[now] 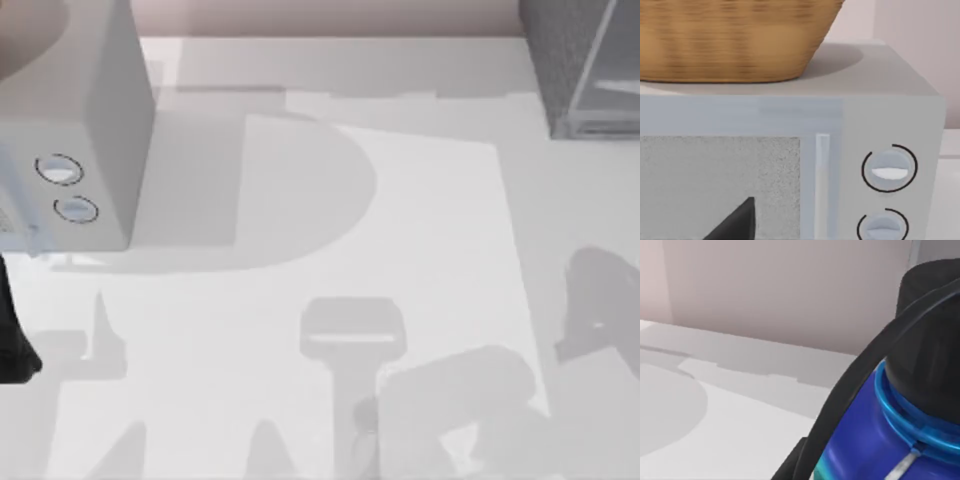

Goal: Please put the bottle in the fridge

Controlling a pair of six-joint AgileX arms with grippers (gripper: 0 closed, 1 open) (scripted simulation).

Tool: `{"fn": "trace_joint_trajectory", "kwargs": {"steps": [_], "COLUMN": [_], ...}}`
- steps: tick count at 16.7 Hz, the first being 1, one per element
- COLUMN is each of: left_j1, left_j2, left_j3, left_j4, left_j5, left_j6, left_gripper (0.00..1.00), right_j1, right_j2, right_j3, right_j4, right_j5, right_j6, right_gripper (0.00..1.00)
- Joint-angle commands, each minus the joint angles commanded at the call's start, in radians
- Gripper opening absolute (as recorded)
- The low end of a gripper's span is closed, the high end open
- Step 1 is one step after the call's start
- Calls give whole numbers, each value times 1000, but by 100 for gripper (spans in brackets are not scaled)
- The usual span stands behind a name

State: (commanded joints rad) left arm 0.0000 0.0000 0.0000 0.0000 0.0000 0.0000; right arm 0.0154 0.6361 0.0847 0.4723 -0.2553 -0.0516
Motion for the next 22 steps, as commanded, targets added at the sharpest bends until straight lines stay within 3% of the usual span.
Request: {"fn": "trace_joint_trajectory", "kwargs": {"steps": [10,18,22], "left_j1": [0,0,0], "left_j2": [0,0,0], "left_j3": [0,0,0], "left_j4": [0,0,0], "left_j5": [0,0,0], "left_j6": [0,0,0], "left_gripper": [100,100,100], "right_j1": [-14,-13,-27], "right_j2": [-600,-632,-553], "right_j3": [-80,-83,-13], "right_j4": [-445,-471,-395], "right_j5": [241,253,237], "right_j6": [49,53,67], "right_gripper": [1,1,1]}}
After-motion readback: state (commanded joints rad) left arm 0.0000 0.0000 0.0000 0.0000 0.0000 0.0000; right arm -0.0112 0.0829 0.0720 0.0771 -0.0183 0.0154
